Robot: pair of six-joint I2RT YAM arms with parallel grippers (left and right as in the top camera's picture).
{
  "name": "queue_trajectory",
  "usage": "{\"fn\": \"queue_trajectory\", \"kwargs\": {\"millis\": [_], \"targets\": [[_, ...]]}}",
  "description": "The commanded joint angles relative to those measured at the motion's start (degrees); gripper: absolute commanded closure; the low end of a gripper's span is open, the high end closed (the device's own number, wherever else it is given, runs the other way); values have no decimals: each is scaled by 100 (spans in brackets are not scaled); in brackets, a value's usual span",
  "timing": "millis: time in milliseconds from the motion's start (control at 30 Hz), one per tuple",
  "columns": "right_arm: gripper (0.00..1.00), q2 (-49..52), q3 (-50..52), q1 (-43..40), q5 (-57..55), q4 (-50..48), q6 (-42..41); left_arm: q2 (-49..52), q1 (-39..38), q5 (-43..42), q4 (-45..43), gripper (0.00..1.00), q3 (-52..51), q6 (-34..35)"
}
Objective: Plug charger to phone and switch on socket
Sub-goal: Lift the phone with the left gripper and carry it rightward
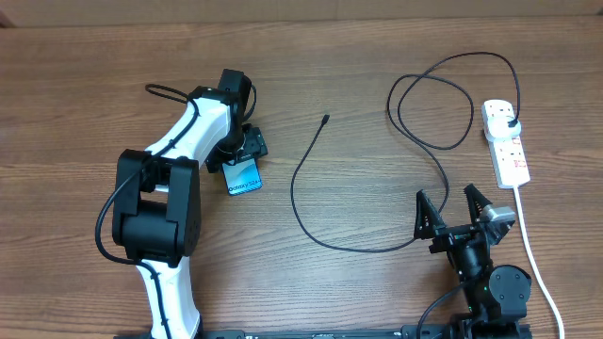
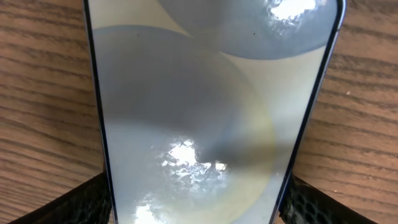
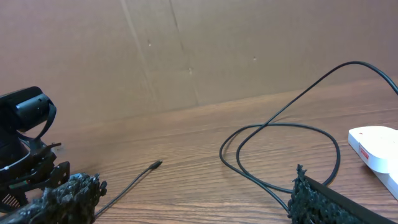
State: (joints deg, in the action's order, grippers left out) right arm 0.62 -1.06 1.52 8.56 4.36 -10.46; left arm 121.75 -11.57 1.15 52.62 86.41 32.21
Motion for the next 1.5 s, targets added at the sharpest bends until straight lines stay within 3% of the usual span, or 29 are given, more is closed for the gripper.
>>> {"fn": "queue_trajectory", "kwargs": {"millis": [0, 367, 767, 1467], "targets": [[0, -46, 61, -26, -55, -22, 7, 264, 55, -120, -50, 16, -52, -264], [0, -46, 61, -26, -55, -22, 7, 264, 76, -118, -44, 27, -52, -192], [0, -46, 61, -26, -55, -22, 7, 208, 76, -120, 57, 27, 63, -199], [0, -46, 61, -26, -55, -22, 7, 197, 66, -431, 1425, 29, 1888, -201]]}}
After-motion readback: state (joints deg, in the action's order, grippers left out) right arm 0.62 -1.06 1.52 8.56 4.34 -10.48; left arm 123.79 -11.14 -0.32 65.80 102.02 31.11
